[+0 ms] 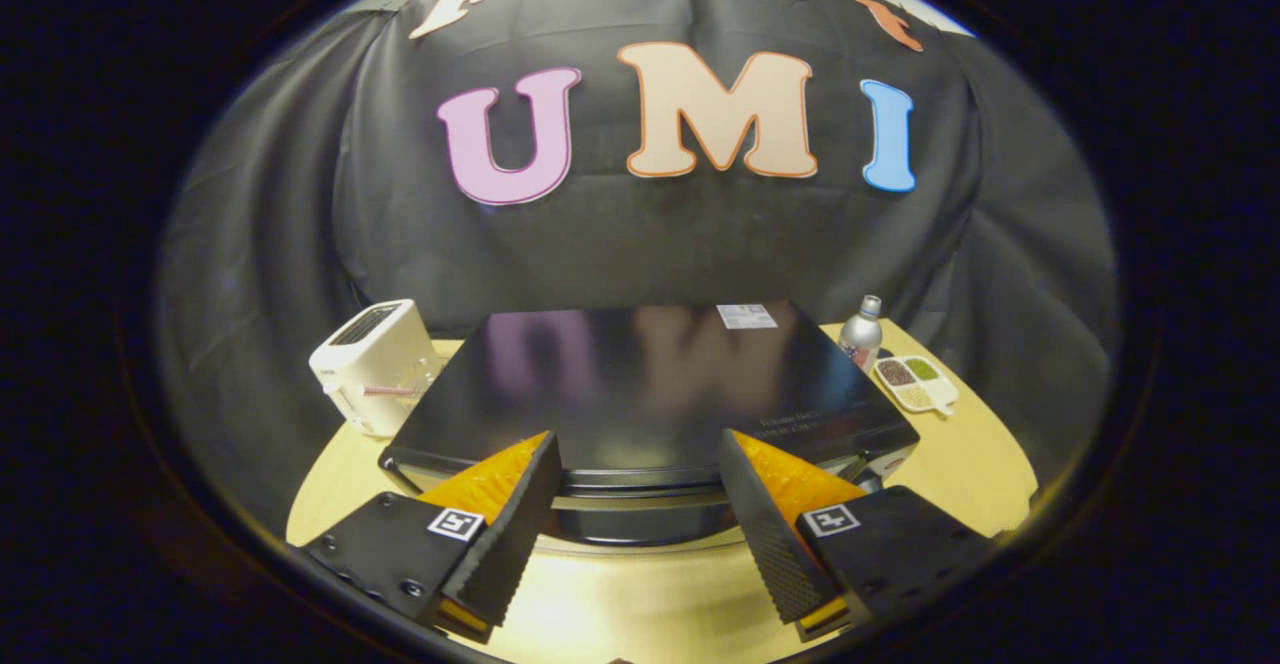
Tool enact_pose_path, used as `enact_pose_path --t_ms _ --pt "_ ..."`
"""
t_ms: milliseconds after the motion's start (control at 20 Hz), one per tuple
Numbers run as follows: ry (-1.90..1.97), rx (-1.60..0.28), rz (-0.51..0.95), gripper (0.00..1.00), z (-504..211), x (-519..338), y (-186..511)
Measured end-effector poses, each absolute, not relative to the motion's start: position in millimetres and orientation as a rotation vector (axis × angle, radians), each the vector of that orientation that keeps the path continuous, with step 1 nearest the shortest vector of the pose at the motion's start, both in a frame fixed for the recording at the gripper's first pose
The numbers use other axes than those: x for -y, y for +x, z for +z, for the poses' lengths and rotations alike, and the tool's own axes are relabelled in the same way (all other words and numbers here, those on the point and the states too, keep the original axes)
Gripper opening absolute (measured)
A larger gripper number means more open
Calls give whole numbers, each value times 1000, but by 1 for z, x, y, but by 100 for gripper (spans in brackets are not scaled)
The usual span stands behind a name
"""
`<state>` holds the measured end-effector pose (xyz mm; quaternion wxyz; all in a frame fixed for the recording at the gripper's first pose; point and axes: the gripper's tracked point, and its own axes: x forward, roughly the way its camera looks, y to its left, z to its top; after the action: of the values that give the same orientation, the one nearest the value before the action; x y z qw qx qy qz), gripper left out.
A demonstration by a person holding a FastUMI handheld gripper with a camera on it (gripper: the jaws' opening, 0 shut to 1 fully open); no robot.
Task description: Open the toaster oven, put the food inside, and close the toaster oven door.
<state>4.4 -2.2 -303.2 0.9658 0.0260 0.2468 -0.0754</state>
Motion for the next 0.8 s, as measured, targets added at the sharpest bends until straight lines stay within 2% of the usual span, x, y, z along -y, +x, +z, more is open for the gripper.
enact_pose_path --t_ms 600,800 --pt "44 -503 -126 99 -306 5 -17" --pt "53 -522 -128 99 -308 3 -43"
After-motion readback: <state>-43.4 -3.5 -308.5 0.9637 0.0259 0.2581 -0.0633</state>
